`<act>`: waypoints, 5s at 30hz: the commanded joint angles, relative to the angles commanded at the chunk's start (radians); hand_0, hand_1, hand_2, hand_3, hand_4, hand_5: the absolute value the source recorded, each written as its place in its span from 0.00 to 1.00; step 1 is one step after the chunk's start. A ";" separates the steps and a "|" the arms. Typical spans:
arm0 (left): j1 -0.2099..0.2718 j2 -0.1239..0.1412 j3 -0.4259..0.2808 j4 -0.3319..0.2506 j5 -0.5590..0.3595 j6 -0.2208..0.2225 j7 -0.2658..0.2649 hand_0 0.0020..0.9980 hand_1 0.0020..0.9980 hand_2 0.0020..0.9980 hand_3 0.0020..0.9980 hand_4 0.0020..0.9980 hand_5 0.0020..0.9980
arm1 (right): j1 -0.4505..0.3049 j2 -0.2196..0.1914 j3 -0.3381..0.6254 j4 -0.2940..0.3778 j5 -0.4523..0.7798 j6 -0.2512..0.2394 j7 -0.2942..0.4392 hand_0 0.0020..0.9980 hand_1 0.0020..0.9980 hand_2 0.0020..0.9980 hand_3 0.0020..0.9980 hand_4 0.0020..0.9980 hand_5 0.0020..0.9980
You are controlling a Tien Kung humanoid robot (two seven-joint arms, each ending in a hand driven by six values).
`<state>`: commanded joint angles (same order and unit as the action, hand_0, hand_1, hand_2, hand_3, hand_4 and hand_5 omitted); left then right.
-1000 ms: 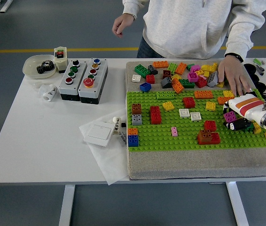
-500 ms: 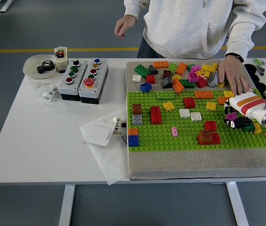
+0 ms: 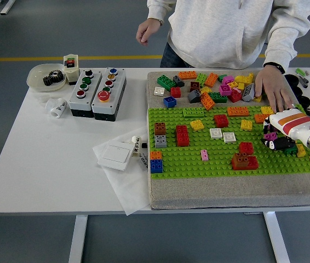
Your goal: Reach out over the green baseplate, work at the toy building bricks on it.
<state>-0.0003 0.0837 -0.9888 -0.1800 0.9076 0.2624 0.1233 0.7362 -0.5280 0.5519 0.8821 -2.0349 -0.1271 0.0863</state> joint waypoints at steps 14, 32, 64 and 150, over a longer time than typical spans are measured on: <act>-0.007 0.002 0.007 0.000 -0.011 0.000 -0.003 0.76 0.79 0.84 0.76 0.79 0.69 | 0.008 -0.005 0.016 -0.004 -0.017 0.014 0.016 0.65 0.68 0.75 0.82 0.94 0.40; -0.013 0.003 0.011 0.000 -0.018 0.002 -0.006 0.76 0.79 0.84 0.76 0.79 0.69 | 0.036 -0.019 -0.036 0.002 -0.165 -0.024 0.040 0.53 0.56 0.63 0.61 0.78 0.37; -0.005 0.001 0.020 0.000 -0.028 0.005 -0.006 0.76 0.79 0.85 0.76 0.79 0.70 | 0.006 -0.035 -0.017 0.019 -0.202 -0.025 0.006 0.52 0.55 0.62 0.59 0.79 0.35; -0.008 0.004 0.017 0.000 -0.014 0.003 -0.006 0.76 0.79 0.84 0.75 0.79 0.69 | -0.003 -0.025 -0.007 0.029 0.071 0.028 -0.157 0.33 0.48 0.57 0.56 1.00 0.61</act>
<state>-0.0081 0.0876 -0.9715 -0.1800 0.8936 0.2657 0.1168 0.7331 -0.5535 0.5450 0.9115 -1.9635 -0.0992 -0.0710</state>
